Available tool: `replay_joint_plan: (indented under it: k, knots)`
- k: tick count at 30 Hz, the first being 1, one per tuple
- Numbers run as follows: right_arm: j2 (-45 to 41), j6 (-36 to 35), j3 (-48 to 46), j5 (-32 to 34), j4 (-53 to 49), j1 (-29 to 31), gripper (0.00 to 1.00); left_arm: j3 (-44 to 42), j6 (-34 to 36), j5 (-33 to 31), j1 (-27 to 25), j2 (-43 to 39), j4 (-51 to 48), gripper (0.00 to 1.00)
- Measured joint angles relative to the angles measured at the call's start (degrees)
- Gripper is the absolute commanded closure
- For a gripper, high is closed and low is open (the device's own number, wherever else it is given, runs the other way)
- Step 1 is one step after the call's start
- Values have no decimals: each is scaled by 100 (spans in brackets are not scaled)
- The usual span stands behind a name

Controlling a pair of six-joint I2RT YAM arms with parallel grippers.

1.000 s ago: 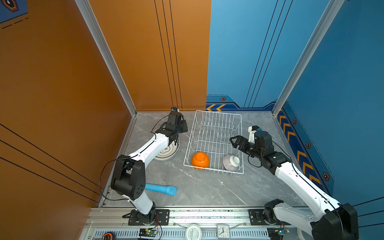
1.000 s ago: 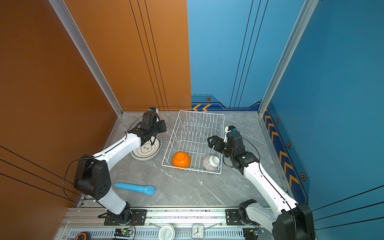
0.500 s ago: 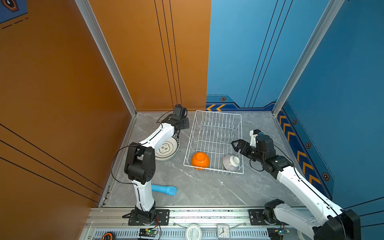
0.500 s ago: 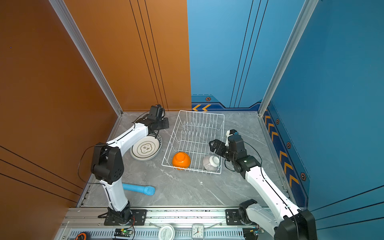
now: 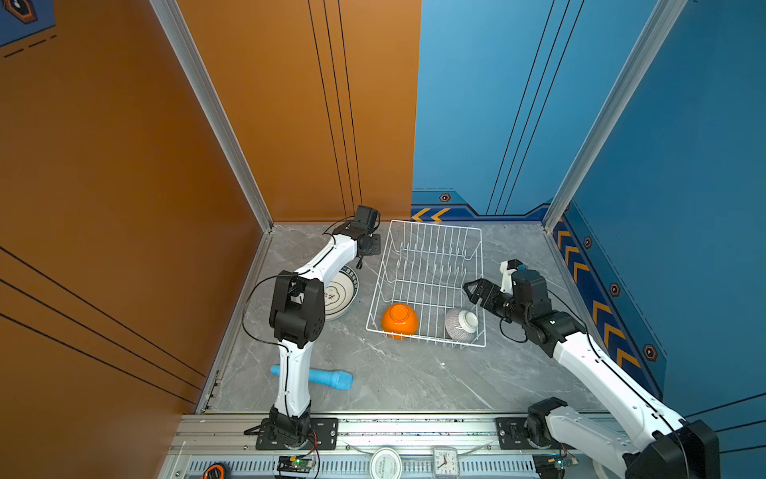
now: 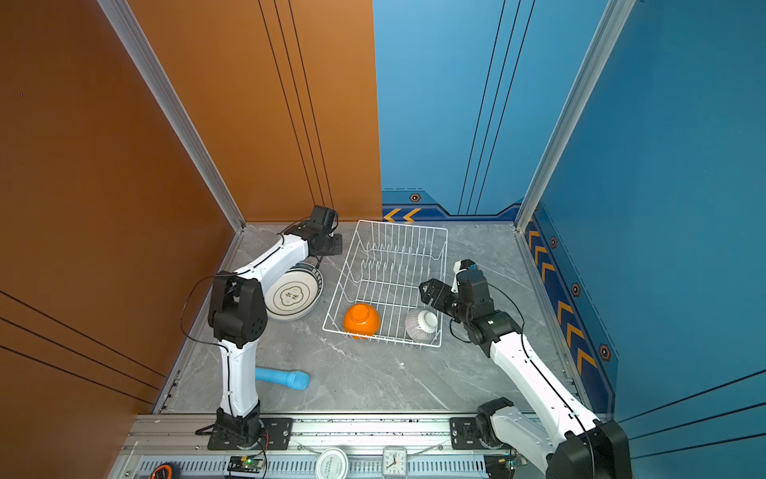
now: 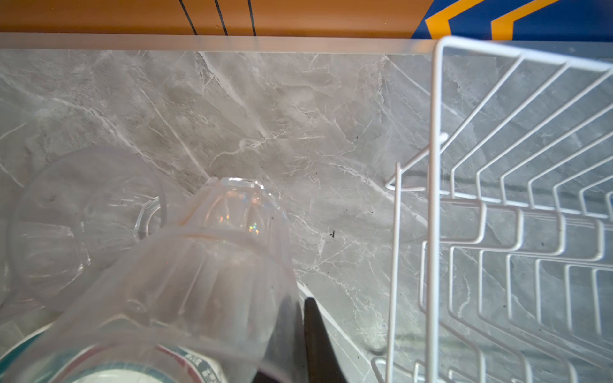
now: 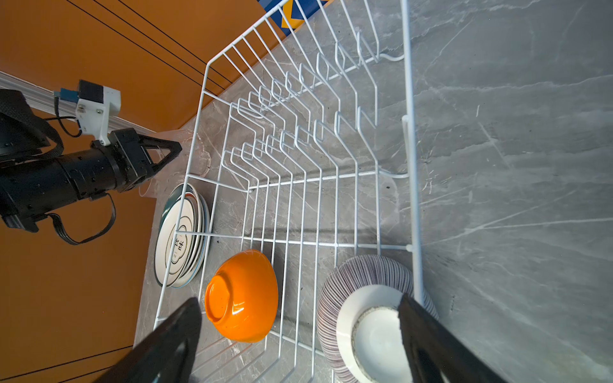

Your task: Unload the mixed dishes from the dish rack

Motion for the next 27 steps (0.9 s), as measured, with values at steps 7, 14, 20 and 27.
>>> replay_joint_plan:
  k: [7,14,20,27]
  knots:
    - [0,0,0,0,-4,-4,7,190,66,118,24,264,-251,100]
    - [63,0,-2,-2,-4,-15,7,404,109,192,35,450,-439,91]
    - [160,0,0,-2,-4,-33,7,553,179,236,42,457,-492,67]
    - [164,2,-2,-2,-4,-37,7,597,208,286,79,457,-518,46]
